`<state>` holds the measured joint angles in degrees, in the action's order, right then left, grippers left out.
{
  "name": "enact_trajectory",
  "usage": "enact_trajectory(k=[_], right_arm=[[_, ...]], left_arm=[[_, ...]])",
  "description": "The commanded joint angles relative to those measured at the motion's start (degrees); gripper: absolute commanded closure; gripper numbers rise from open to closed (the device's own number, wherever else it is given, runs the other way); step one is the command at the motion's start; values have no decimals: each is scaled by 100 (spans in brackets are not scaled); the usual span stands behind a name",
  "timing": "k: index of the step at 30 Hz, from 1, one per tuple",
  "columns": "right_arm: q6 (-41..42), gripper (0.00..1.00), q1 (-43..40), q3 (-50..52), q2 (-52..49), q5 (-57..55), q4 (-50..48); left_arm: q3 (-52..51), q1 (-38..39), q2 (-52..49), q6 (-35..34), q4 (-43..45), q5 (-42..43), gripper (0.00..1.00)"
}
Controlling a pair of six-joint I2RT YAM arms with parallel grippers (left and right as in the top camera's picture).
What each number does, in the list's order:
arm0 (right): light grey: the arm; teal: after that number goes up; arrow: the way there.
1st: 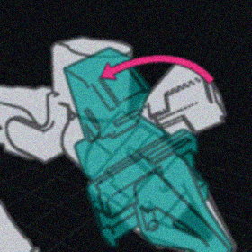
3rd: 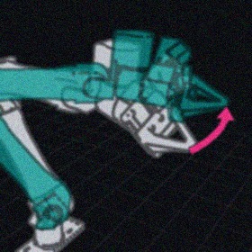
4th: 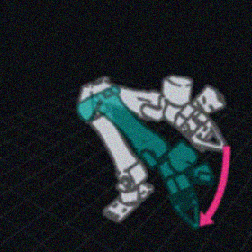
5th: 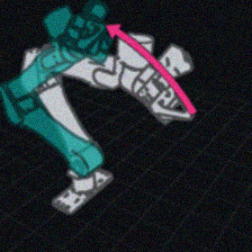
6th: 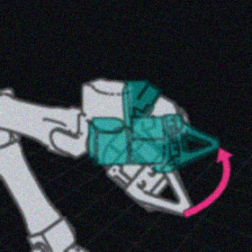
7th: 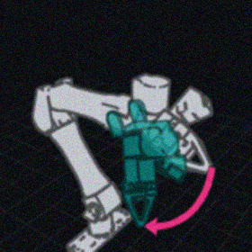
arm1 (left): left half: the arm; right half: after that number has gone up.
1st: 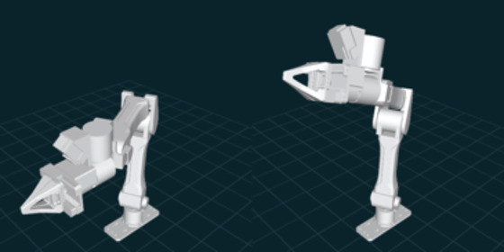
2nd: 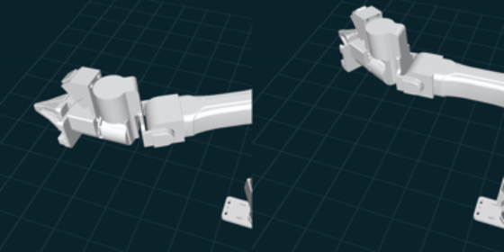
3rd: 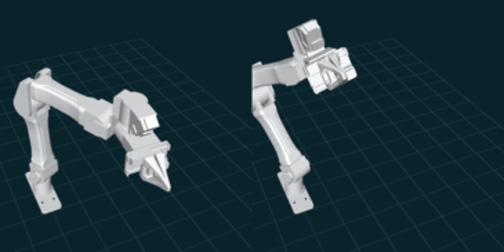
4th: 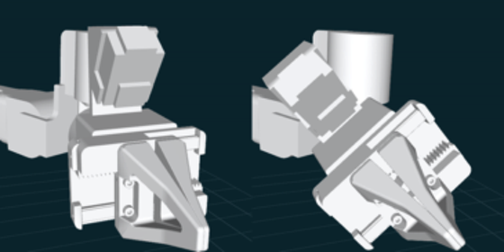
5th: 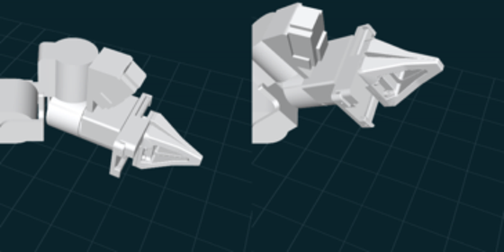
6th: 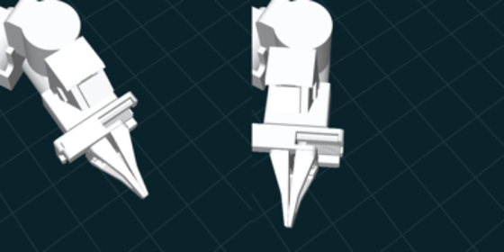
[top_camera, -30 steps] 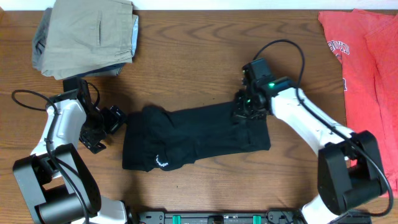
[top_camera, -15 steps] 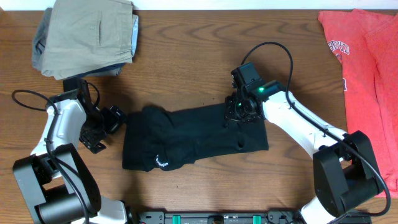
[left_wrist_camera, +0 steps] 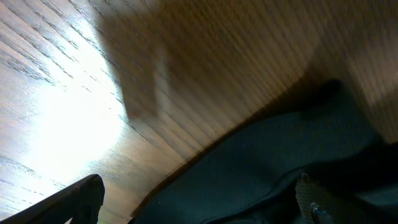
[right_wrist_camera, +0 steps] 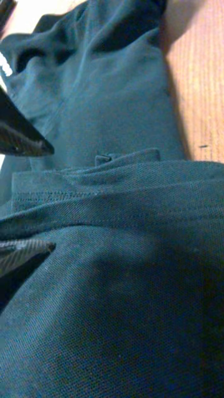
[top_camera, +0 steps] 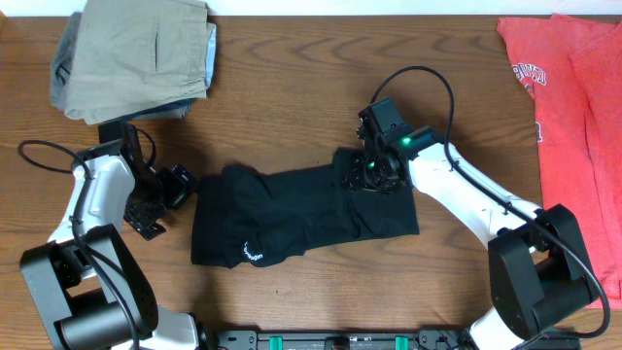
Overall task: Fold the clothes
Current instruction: 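Fold the right end leftward over the strip with the right gripper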
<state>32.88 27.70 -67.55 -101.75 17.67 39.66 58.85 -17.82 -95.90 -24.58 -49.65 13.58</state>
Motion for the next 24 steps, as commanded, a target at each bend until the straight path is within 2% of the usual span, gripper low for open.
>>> enact_trajectory(k=[1,5,8,13,19,22,24], right_arm=[[-306,53,-127,-35,-15,101,37],[-527,38,-297,-33,-15,96,85],[-625,36,-315,-28,-15,72,111],[-619,44,-125,-13,-50,7,168],[-308,45,227,-13,-382,-197,166],[-269,53,319,-13,-643,-111,151],[-269,63,358,-15,-780,157,142]], left_arm=[[-50,17,20,162,-20,-72,0],[-50,17,20,160,-17,-96,0],[-50,17,20,157,-15,-94,0],[-50,17,20,157,-4,-94,0],[-50,17,20,157,-20,-94,0],[-50,17,20,160,-22,-94,0],[-50,17,20,160,-20,-94,0]])
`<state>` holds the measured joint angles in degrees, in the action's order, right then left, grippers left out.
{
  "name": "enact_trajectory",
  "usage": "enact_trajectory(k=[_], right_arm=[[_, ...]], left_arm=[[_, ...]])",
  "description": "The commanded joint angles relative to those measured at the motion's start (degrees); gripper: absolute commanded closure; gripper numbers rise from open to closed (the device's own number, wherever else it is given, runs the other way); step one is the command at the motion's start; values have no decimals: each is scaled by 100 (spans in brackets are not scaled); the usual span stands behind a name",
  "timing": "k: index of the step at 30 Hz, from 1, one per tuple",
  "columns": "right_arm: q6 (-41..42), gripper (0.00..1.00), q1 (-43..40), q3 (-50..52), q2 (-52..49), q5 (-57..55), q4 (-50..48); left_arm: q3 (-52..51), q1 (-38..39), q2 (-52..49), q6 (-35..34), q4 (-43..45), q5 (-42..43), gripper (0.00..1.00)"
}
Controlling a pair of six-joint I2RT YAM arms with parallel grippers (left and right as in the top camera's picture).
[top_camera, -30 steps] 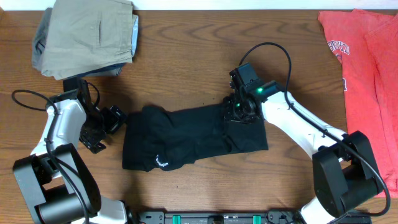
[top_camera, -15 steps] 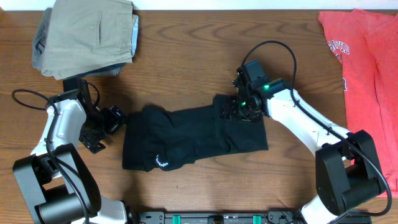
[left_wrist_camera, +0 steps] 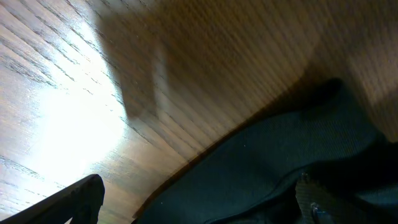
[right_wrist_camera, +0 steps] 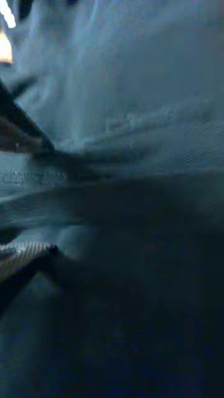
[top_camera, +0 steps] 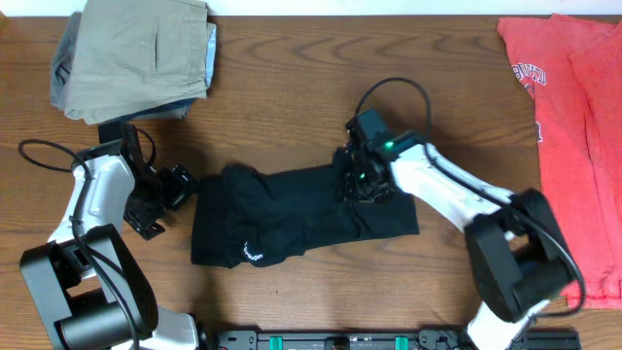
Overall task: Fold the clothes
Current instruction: 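Fold the right end leftward over the strip with the right gripper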
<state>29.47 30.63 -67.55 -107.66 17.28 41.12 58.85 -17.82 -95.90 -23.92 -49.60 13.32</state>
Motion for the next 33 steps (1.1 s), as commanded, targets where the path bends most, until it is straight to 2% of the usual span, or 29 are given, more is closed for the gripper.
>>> enact_trajectory(k=[1,4,11,22,28,33], right_arm=[[70,69,90,-13,-247,374,-13],[70,86,188,-13,-308,678,-20],[72,94,358,-17,-286,678,-9],[7,86,214,-149,-282,713,321],[-822,87,175,-719,-280,717,1346],[-1156,86,131,-994,-280,494,1650]], left_arm=[[-50,17,20,94,-24,-68,0],[-50,17,20,94,-20,-68,0],[-50,17,20,94,-22,-68,0],[-50,17,20,94,-22,-70,0],[-50,17,20,94,-24,-70,0],[-50,17,20,94,-22,-70,0]])
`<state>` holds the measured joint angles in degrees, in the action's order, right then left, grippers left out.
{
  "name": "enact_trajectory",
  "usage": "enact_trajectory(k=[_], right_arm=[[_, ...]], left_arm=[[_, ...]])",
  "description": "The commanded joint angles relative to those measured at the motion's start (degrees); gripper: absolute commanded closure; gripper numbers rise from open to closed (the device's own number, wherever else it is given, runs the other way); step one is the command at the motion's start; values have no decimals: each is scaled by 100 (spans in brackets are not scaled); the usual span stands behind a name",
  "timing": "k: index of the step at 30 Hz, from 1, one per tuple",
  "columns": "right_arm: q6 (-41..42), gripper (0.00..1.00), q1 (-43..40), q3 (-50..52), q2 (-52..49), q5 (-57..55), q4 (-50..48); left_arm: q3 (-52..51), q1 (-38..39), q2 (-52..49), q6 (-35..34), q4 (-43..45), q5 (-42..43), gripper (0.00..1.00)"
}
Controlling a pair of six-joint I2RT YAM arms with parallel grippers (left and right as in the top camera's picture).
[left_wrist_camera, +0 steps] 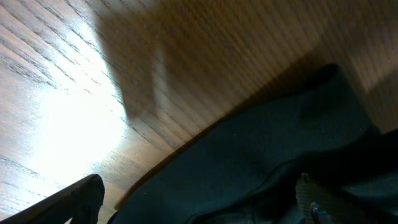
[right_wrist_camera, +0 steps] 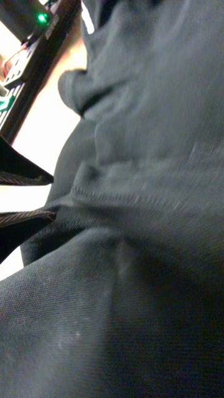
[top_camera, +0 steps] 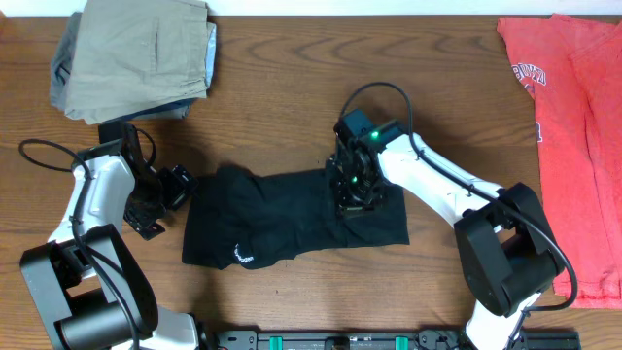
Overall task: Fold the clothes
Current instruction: 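Fold the right end leftward over the strip with the right gripper, then release the folded end and retract the right gripper to the right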
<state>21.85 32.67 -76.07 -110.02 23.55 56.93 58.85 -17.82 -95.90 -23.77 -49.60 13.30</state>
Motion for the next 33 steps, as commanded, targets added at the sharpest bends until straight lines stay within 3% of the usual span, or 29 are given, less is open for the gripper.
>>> enact_trajectory(k=[1,7,10,20,27,33], right_arm=[[-393,86,-72,-140,-44,-186,96],[-389,85,-72,-125,-46,-1080,529],[-382,99,-48,9,-46,-1108,557],[-339,99,297,407,-48,-361,-120],[-177,94,715,420,-81,-365,-402],[87,97,1060,422,-166,-343,-649]], left_arm=[[-50,17,20,79,-24,-68,0],[-50,17,20,79,-50,-66,0],[-50,17,20,76,-44,-66,0],[-50,17,20,79,-46,-66,0],[-50,17,20,79,-48,-68,0],[-50,17,20,79,-46,-66,0]])
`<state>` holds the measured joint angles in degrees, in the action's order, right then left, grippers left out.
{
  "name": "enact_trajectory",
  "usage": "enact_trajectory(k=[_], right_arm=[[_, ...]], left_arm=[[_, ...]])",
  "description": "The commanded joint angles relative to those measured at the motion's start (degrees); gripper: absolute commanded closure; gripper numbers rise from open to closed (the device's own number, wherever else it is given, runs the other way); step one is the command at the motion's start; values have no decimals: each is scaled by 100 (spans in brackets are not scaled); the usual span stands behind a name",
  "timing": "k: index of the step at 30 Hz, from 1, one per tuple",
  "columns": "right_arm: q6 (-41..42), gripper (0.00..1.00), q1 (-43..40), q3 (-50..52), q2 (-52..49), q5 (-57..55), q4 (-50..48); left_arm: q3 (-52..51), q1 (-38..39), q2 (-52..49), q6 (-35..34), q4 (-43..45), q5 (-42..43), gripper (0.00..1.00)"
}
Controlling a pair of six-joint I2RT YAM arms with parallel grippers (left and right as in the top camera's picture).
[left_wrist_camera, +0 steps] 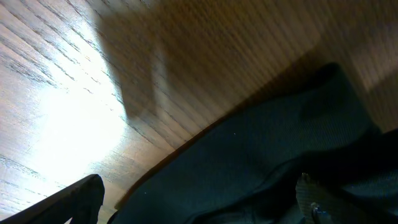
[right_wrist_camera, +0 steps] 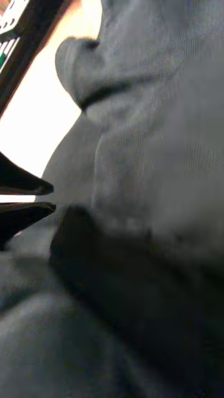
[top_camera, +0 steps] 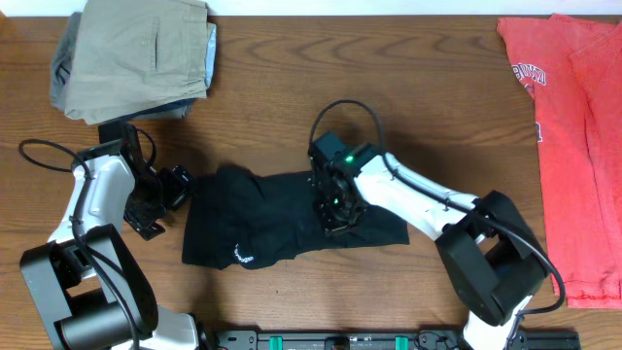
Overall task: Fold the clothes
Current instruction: 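Release the folded end and retract the right gripper to the right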
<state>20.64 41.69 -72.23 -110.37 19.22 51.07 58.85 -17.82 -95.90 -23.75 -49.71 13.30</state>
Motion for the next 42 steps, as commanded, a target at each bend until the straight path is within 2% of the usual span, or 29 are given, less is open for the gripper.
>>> enact_trajectory(k=[1,6,10,14,19,25,30,37,42], right_arm=[[223,99,201,35,-131,149,-105],[223,99,232,-83,37,282,57],[223,99,-4,-254,396,-490,542],[223,86,-295,-254,535,-1191,815],[221,88,-494,-13,470,-1222,831],[249,92,-442,385,470,-925,433],[317,88,-337,660,468,-662,33],[551,89,-109,925,466,-74,-498],[721,86,164,929,457,-81,-658]], left_arm=[[-50,17,20,76,-35,-66,0],[-50,17,20,122,-37,-70,0],[-50,17,20,120,-33,-70,0],[-50,17,20,118,-26,-68,0],[-50,17,20,118,-13,-68,0],[-50,17,20,118,-9,-68,0],[-50,17,20,118,-11,-68,0],[-50,17,20,116,-2,-68,0],[-50,17,20,118,9,-68,0]])
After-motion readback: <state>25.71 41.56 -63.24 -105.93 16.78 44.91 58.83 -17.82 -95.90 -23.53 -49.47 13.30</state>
